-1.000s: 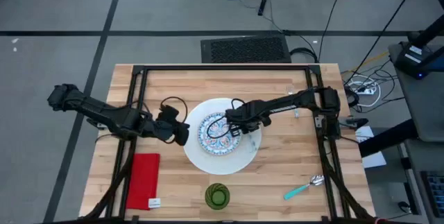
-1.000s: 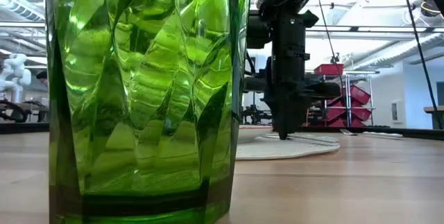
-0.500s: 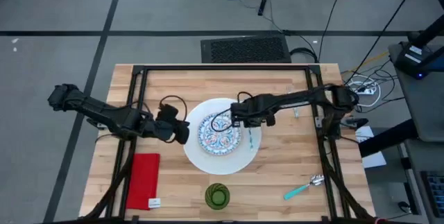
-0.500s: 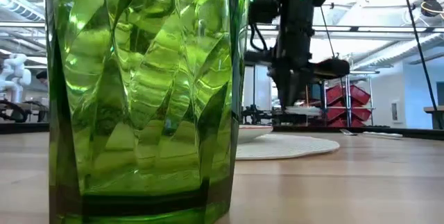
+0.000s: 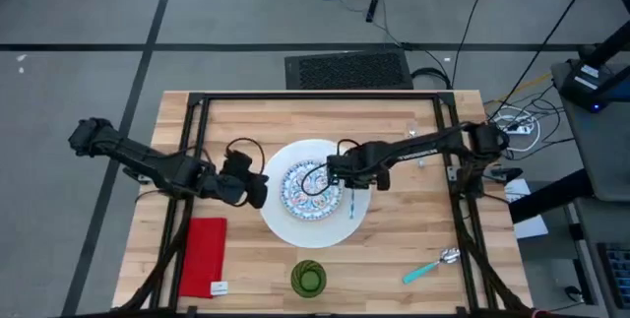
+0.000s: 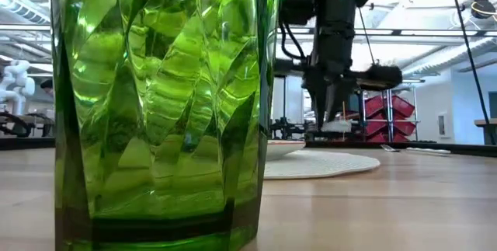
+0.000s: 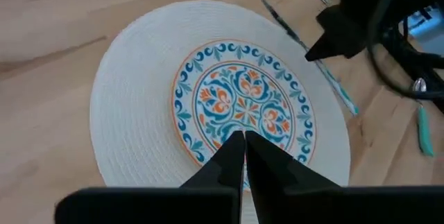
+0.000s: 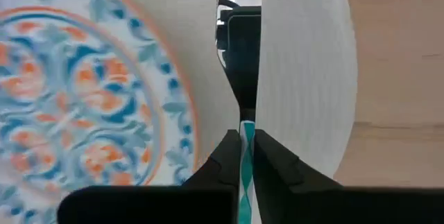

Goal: Set table place
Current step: Put the white table knife to the right side of the blue patterned plate on the white tablemat

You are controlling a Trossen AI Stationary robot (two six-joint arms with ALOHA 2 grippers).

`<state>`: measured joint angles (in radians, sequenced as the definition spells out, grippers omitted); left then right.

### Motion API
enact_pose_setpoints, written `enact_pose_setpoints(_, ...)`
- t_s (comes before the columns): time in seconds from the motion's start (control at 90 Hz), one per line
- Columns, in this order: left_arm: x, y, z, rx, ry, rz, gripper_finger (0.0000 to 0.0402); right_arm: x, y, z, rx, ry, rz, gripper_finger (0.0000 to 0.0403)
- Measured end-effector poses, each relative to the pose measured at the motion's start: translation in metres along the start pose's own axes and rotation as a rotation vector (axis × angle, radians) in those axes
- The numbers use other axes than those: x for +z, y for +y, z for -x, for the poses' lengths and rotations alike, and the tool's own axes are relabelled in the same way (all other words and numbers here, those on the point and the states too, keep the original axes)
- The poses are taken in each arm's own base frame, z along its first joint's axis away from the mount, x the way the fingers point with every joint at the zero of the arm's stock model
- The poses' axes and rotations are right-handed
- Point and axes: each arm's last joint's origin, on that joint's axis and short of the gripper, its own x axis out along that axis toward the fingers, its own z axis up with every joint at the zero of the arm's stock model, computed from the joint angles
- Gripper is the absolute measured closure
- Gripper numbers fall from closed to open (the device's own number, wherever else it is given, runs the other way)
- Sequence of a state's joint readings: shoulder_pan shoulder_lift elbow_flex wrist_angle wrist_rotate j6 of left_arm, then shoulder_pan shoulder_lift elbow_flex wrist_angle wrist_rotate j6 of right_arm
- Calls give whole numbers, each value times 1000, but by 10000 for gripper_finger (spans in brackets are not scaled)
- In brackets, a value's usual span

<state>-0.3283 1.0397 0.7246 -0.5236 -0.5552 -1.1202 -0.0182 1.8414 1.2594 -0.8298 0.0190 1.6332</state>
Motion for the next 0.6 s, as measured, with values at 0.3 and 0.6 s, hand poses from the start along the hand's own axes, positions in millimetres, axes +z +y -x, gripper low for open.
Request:
enact_pose_setpoints(0.3, 0, 0, 0, 3, -4, 0, 401, 0, -4, -10, 17, 2, -13, 396)
enact_pose_setpoints(0.6, 1, 0, 0, 10, -19, 0, 402, 0, -6, -15, 34, 5, -16, 395)
